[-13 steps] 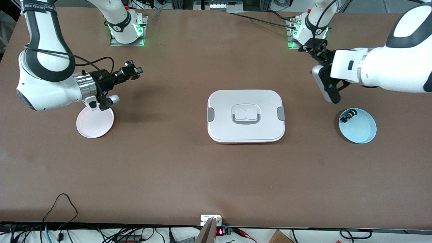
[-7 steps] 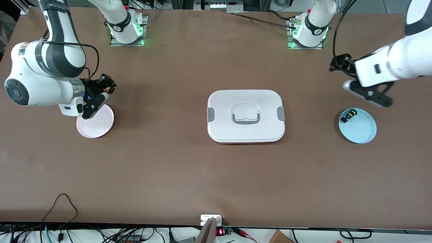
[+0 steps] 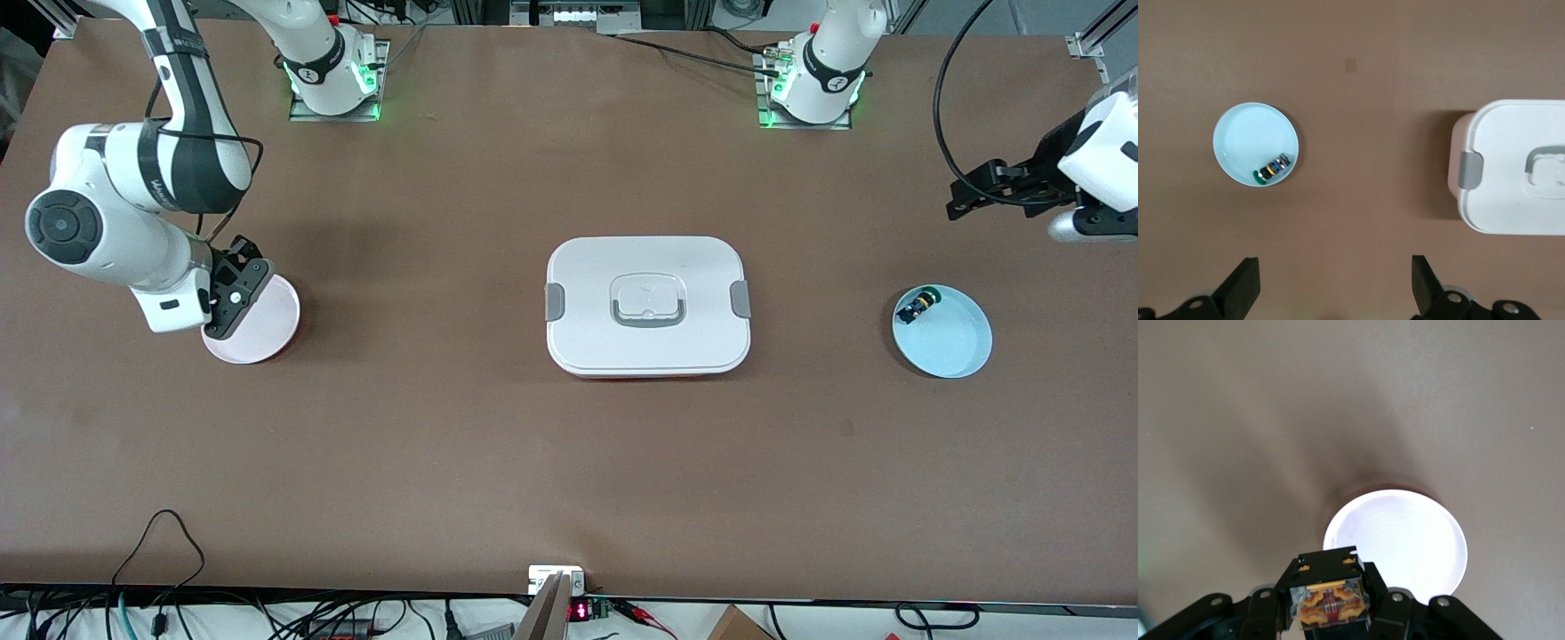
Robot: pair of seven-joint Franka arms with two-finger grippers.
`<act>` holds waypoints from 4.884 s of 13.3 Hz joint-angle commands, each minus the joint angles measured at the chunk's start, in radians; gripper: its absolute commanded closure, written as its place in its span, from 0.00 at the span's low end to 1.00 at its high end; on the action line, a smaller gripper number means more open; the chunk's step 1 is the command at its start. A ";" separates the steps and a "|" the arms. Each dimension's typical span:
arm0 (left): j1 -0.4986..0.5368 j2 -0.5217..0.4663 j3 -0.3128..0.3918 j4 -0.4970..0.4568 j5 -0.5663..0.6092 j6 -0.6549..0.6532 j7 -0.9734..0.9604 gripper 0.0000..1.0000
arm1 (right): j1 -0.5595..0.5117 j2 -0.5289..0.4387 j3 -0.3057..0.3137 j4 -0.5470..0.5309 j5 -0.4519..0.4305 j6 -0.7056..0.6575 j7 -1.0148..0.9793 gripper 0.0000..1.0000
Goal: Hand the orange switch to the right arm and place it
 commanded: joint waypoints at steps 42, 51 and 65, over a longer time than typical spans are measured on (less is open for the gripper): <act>-0.016 0.028 -0.022 0.022 0.061 0.024 0.004 0.00 | -0.082 -0.019 0.017 -0.174 0.071 0.366 -0.224 0.00; -0.016 0.028 -0.022 0.022 0.061 0.025 0.005 0.00 | 0.001 -0.026 0.036 0.067 0.254 -0.212 0.551 0.00; -0.014 0.028 -0.022 0.022 0.061 0.025 0.005 0.00 | -0.034 -0.076 0.028 0.268 0.130 -0.206 0.699 0.00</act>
